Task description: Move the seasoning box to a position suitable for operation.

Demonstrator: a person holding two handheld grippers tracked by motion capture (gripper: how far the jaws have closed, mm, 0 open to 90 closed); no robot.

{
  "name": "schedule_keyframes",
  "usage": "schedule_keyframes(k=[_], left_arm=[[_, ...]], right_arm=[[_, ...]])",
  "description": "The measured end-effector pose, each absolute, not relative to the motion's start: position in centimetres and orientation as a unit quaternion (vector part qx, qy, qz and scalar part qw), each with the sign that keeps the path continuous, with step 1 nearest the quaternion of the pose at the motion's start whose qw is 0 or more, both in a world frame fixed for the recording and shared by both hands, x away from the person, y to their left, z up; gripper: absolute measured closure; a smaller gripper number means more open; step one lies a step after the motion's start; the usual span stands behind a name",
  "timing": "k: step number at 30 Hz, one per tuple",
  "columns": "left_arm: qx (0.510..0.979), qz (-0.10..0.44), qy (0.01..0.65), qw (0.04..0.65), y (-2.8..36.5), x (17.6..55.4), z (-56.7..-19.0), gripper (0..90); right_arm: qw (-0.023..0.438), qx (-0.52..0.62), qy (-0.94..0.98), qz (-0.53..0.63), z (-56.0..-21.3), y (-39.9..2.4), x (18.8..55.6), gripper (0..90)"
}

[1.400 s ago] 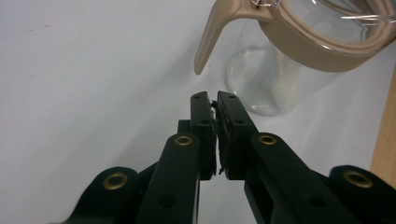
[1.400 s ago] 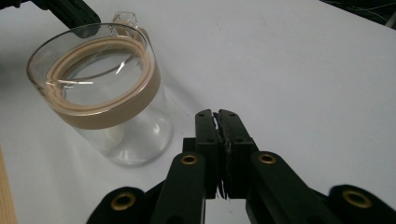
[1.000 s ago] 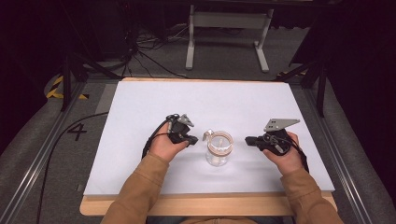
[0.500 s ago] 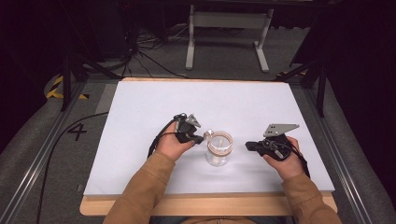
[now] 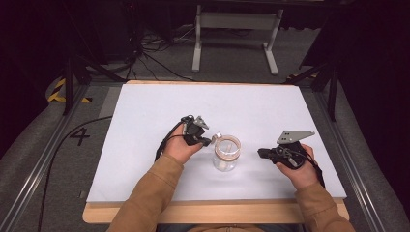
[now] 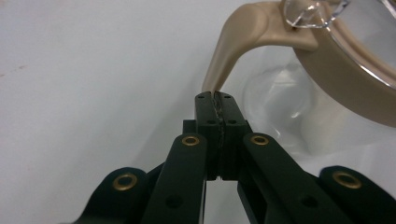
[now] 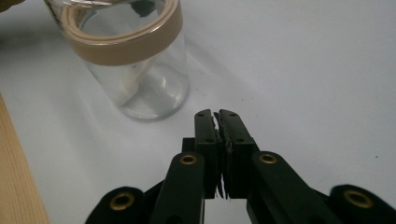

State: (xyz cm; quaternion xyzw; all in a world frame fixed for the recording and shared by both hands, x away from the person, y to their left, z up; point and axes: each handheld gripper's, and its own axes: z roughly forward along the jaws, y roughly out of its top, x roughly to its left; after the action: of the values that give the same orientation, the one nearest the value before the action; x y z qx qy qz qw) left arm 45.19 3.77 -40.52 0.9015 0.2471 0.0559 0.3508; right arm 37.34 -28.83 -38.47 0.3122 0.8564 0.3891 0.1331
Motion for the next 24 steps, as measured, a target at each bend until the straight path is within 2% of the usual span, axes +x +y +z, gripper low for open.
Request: schedule_keyframes(k=[5,15,22,24], left_arm=[[0.897,0.066,0.248,0.36,3.5,45.6,-40.6,90.0],[0.907,0.071,0.236,0.341,2.7,46.1,-40.4,90.0],[0.91,0.031,0.238,0.339,3.7,45.8,-39.4,90.0],[0.911,0.038,0.237,0.335,3.6,45.7,-39.3,90.0]], right_arm=[[0.133,0.317,0.856,0.386,-38.6,-29.1,37.0,87.4],[0.139,0.33,0.851,0.384,-38.7,-30.1,36.2,87.4],[0.138,0.33,0.851,0.385,-38.7,-30.1,36.3,87.2],[0.137,0.329,0.851,0.385,-38.7,-30.0,36.3,87.1]])
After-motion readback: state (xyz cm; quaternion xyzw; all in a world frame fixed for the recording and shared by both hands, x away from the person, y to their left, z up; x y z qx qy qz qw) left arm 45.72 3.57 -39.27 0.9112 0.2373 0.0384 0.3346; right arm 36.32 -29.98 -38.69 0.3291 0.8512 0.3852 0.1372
